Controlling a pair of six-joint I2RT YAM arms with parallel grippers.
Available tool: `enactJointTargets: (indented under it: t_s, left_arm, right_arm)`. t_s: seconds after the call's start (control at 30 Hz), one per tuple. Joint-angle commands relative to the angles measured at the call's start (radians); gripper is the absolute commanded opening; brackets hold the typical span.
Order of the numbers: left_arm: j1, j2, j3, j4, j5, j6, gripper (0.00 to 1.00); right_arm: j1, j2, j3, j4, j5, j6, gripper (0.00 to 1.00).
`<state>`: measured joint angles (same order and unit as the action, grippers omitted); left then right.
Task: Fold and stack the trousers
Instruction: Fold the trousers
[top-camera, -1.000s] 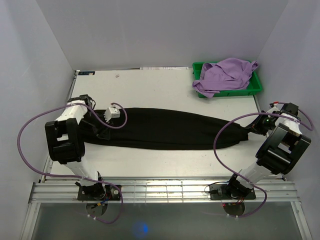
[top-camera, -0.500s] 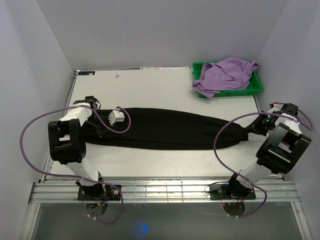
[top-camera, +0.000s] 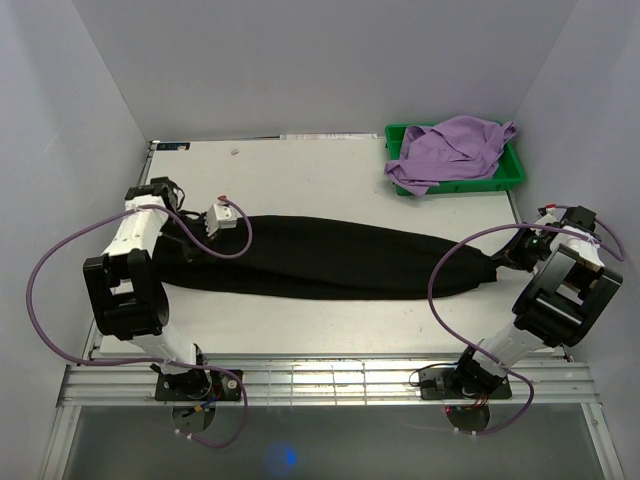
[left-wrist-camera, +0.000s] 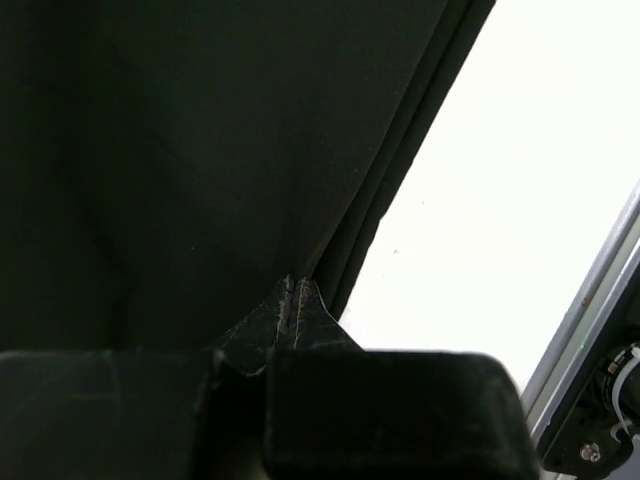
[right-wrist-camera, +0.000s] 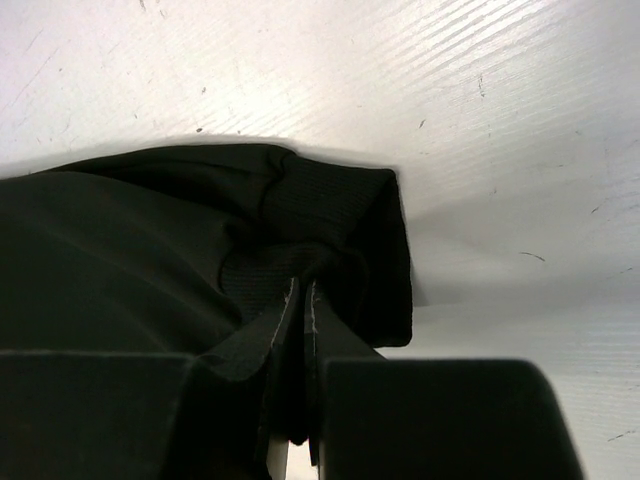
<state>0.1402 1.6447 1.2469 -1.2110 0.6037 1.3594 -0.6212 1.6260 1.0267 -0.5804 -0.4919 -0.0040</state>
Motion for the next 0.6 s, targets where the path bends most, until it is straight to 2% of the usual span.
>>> enactJointTargets:
  t_s: [0.0, 0.1, 0.23, 0.37, 0.4, 0.5, 0.53, 0.57]
  left_arm:
    - [0.053, -0.046, 0.045, -0.154, 0.070, 0.101, 0.00]
    - [0.096, -0.039, 0.025, -0.190, 0.042, 0.145, 0.00]
    - [0.111, -0.036, -0.090, -0.174, -0.027, 0.221, 0.00]
    - [0.111, -0.013, -0.185, -0.059, -0.064, 0.181, 0.00]
    - [0.110, -0.007, -0.197, -0.014, -0.076, 0.123, 0.00]
    - [0.107, 0.027, -0.192, 0.094, -0.068, 0.042, 0.19]
    - [0.107, 0.035, -0.179, 0.097, -0.059, 0.020, 0.27]
    - [0.107, 0.047, -0.162, 0.097, -0.052, 0.000, 0.31]
  right_arm:
    - [0.000, -0.002, 0.042, -0.015, 0.027, -0.027, 0.08]
    - [0.000, -0.002, 0.046, -0.016, 0.035, -0.033, 0.08]
    - [0.000, 0.005, 0.056, -0.021, 0.047, -0.036, 0.08]
    - [0.000, 0.012, 0.064, -0.025, 0.055, -0.036, 0.08]
    - [0.000, 0.014, 0.064, -0.026, 0.056, -0.037, 0.08]
    - [0.000, 0.015, 0.064, -0.033, 0.065, -0.047, 0.09]
    - [0.000, 0.015, 0.065, -0.036, 0.069, -0.059, 0.10]
    - [0.000, 0.017, 0.070, -0.050, 0.076, -0.066, 0.13]
